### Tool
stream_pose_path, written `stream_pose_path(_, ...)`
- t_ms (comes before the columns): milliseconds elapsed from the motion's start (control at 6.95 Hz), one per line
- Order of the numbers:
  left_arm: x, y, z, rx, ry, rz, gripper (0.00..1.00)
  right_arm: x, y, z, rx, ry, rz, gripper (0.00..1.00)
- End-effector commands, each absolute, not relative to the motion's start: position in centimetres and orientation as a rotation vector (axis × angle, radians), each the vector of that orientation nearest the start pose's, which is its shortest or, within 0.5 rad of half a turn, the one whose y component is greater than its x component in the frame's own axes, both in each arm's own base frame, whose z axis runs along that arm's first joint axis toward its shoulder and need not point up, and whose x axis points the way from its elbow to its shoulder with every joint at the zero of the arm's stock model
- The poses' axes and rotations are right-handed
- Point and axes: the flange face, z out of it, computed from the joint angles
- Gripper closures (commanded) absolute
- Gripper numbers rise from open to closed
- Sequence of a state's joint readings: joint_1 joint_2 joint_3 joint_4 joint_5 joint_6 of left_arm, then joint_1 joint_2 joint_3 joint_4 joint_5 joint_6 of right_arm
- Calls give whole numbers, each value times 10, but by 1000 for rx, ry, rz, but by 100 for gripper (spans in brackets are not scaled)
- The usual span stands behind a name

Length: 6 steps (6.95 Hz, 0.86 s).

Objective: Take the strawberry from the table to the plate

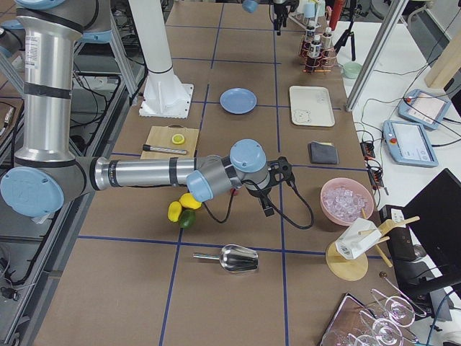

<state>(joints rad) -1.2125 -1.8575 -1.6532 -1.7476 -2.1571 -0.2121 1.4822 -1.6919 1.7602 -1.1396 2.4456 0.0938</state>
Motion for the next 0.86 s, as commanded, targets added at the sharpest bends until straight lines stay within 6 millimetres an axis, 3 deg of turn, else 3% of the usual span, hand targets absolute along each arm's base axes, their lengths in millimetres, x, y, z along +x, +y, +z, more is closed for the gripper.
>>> stream_pose_path(0,-19,-585,558,232,646,296,0,-1,-465,559,388,-905,-253,0)
stream_pose_path(144,-73,-573,587,163,641,271,0,-16,-470,553,359,-922,-228,0)
stream_pose_path(432,-99,-523,633,110,657,246,0,-41,-467,536,325,-943,-209,0)
stream_pose_path(576,-93,-498,643,101,711,238,0,-68,-464,524,277,-939,-155,0)
stream_pose_path(720,-89,-497,640,107,751,239,0,-105,-460,516,267,-874,-117,0)
